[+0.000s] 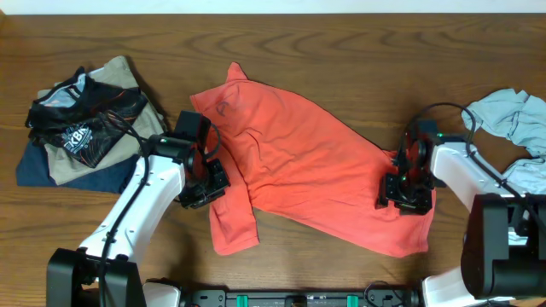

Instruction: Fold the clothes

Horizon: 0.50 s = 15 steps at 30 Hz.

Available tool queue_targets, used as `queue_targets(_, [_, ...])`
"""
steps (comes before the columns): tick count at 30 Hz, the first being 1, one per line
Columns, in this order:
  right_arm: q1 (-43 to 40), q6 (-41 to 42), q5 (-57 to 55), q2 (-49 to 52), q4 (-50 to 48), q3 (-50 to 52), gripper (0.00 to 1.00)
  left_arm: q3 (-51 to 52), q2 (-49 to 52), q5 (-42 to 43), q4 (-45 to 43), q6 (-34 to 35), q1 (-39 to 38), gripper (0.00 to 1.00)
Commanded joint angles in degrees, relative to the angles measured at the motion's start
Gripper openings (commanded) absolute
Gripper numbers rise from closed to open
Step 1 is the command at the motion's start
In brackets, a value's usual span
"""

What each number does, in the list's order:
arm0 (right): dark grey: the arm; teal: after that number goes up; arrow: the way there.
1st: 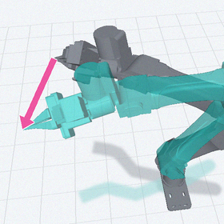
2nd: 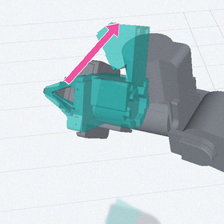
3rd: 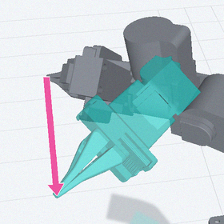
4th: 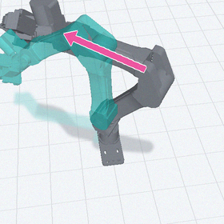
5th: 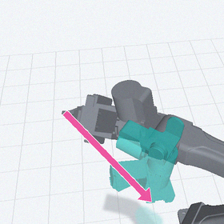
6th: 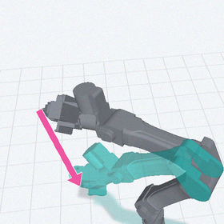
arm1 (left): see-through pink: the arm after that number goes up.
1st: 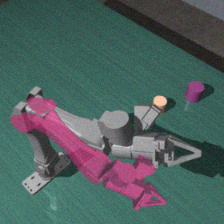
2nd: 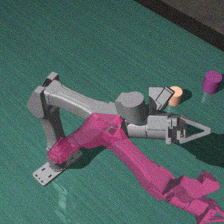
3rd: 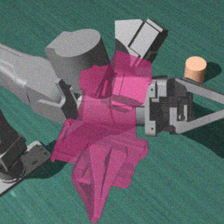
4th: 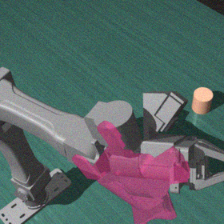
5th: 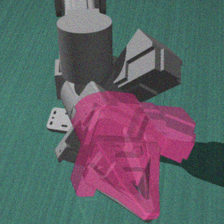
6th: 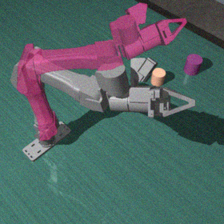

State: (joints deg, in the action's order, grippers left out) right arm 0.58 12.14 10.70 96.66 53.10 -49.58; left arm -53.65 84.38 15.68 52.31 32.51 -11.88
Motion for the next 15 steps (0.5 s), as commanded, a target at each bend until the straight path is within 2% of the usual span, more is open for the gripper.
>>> queue_targets(1, [-1.2, 1.3, -2.7, -0.3, -5.1, 1.6, 0.56, 0.0, 0.3, -1.0, 0.9, -0.8, 0.2, 0.16])
queue_targets(5, [-5.2, 2.4, -9.1, 0.4, -13.3, 1.5, 0.48, 0.0, 0.3, -1.0, 1.4, -0.8, 0.2, 0.16])
queue_targets(6, [-6.4, 2.4, -9.9, 0.4, -15.3, 1.3, 0.47, 0.0, 0.3, -1.0, 1.4, -0.8, 0.2, 0.22])
queue_targets(7, [-8.1, 2.3, -10.5, 0.4, -18.2, 0.7, 0.46, 0.0, 0.3, -1.0, 1.5, -0.8, 0.2, 0.35])
queue_targets(8, [-9.2, 2.1, -10.4, 0.4, -19.7, 0.1, 0.45, 0.1, 0.3, -1.0, 1.4, -0.8, 0.2, 0.43])
queue_targets(10, [-11.1, 2.1, -10.0, 0.4, -21.3, -1.5, 0.41, 0.5, 0.3, -1.0, 1.3, -0.7, 0.2, 0.52])
queue_targets(15, [-12.8, 2.2, -9.8, 0.4, -20.4, -4.5, 0.41, 2.4, 0.7, -0.7, 0.8, 1.2, 0.2, 0.56])
